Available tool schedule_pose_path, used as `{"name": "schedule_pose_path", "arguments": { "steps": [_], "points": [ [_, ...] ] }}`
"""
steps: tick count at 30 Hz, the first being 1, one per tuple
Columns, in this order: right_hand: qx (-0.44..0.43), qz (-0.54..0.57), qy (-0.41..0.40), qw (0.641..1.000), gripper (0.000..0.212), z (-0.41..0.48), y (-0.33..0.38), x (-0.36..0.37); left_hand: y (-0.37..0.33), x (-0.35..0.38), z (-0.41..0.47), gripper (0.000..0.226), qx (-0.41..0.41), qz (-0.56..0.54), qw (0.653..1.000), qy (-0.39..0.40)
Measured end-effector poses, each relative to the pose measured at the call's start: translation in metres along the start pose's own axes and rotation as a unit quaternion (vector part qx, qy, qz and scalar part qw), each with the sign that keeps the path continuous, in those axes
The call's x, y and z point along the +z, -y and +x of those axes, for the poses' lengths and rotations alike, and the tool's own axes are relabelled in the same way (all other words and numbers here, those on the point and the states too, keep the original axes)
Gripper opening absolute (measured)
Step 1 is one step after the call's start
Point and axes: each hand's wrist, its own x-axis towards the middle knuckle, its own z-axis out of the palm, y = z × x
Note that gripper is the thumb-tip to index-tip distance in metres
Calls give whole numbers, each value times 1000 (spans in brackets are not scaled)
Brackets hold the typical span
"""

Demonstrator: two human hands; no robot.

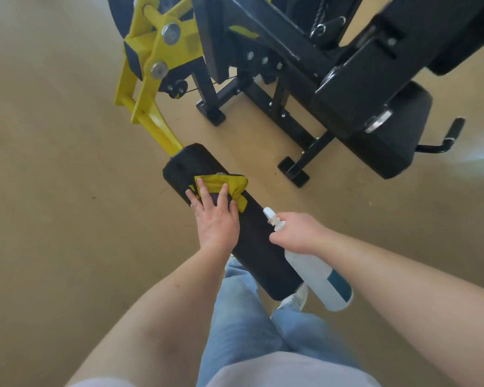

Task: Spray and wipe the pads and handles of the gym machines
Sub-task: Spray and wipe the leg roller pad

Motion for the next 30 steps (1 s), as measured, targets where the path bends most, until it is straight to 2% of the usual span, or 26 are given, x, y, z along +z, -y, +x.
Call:
{"name": "schedule_pose_path", "arguments": {
  "steps": [4,11,14,17,21,26,30],
  "points": [
    [5,-15,8,1000,17,-19,-40,-1,-16,27,-55,52,41,68,996,35],
    [-6,-51,8,999,26,-49,-104,0,-32,80,-147,51,140,80,986,31],
    [-13,-66,4,998,7,-57,-122,0,-42,93,-169,47,191,115,974,25],
    [-15,-72,3,997,11,-65,-131,-1,-46,96,-181,39,245,161,956,28],
    [-16,-56,7,998,8,-65,-133,2,-64,90,-171,36,251,165,954,24],
    [-16,-38,19,999,10,-56,-122,6,-82,64,-133,64,239,219,945,49],
    [1,-27,17,999,17,-42,-102,1,-54,32,-91,65,223,246,943,30]
  ]
}}
